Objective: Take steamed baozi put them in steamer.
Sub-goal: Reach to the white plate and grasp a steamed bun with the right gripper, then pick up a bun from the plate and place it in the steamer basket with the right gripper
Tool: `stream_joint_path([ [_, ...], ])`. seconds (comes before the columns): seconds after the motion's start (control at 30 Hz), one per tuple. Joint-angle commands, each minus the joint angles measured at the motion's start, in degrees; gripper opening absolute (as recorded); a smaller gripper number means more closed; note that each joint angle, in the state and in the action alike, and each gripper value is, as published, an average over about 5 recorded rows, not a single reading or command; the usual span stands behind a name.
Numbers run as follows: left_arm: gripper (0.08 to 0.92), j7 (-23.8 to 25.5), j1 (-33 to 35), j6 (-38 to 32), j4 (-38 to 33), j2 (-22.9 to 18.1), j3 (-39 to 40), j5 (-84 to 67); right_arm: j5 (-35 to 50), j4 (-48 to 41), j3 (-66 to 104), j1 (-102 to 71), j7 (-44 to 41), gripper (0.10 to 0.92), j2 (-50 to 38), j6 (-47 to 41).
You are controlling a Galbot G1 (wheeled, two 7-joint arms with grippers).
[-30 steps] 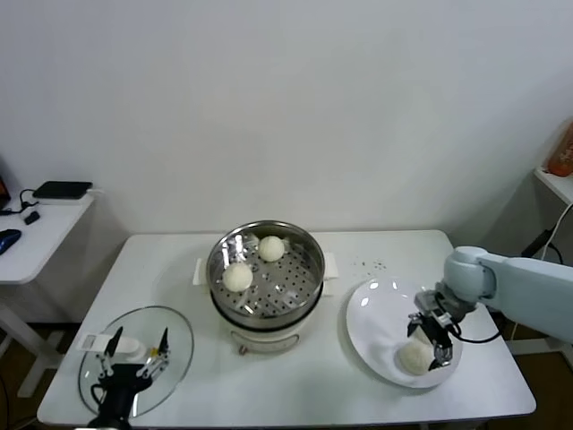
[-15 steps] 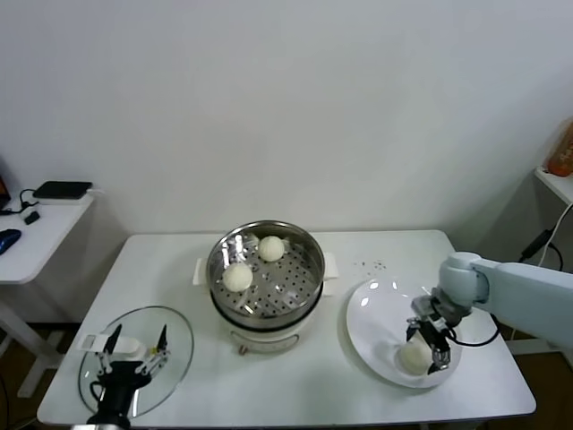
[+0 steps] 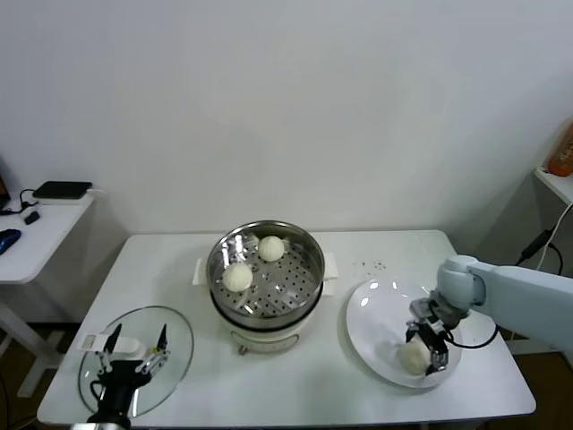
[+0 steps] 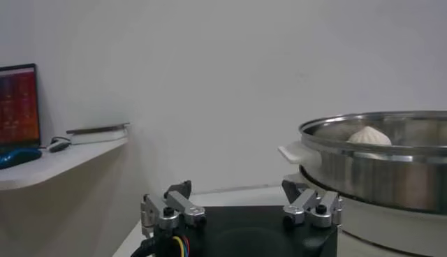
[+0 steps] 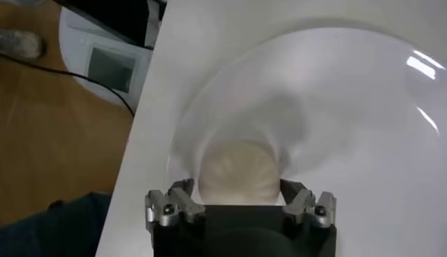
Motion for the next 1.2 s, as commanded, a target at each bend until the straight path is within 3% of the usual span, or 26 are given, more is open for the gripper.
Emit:
stream_joint_path([
  [0.03, 0.823, 0.0, -0.02, 0.09, -0.07, -0.05, 0.16, 0.03, -0.13, -0.15, 0.98, -0.85, -0.19, 0.717, 0.02, 0.14],
  [0.4, 0.823, -0.01, 0.2, 0.12, -0.08, -0.09, 0.29, 0.06, 0.08, 2.68, 0.5, 5.71, -1.12, 0.672, -0.14, 2.37],
  [0.7, 0.823, 0.01, 1.08, 0.01, 0.0, 0.25, 0.3, -0.48, -3.96, 10.19, -2.95, 24.35, -4.84, 0.673, 2.57, 14.8],
  [0.87, 0.823, 0.16, 1.54, 0.05, -0.38, 0.25, 0.16, -0.43, -9.67, 11.59, -2.6, 30.7, -5.86, 0.678, 4.48, 22.24],
  [1.03, 0.823, 0.15, 2.13, 0.04, -0.74, 0.07, -0.03, -0.26, -21.11, 12.88, 1.7, 31.4, -5.62, 0.679, 6.42, 31.47],
  [1.2, 0.823, 0.08, 2.58, 0.06, -1.03, -0.33, -0.1, 0.12, -24.77, 14.66, 5.35, 30.56, -4.92, 0.676, 9.71, 35.5],
])
